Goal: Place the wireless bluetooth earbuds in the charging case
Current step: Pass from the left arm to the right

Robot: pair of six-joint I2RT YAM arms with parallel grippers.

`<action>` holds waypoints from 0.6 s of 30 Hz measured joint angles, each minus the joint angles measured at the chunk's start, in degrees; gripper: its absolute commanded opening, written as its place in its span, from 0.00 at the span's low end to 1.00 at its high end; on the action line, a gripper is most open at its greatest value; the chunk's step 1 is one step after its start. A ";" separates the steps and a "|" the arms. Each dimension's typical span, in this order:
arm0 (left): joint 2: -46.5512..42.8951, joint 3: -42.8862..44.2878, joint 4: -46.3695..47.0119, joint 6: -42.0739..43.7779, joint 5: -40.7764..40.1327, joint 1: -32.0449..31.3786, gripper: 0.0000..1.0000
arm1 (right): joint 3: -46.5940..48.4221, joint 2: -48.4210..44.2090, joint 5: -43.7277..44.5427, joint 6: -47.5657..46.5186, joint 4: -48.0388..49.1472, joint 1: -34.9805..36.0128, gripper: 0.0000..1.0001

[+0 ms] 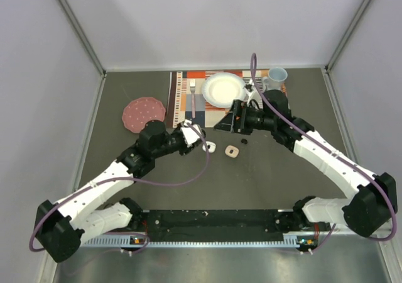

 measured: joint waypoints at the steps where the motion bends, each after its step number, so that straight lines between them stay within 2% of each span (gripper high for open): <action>1: 0.79 0.17 -0.09 0.72 -0.02 -0.61 0.00 | 0.70 0.26 -0.42 -0.17 0.11 0.66 0.75; 7: 4.44 2.29 -0.35 3.50 -0.22 -3.80 0.00 | 3.10 1.36 -1.09 -0.94 1.29 4.22 0.70; 18: 4.87 3.63 -0.22 3.76 -1.79 -5.68 0.00 | 3.30 4.17 2.82 -3.43 -0.92 6.64 0.60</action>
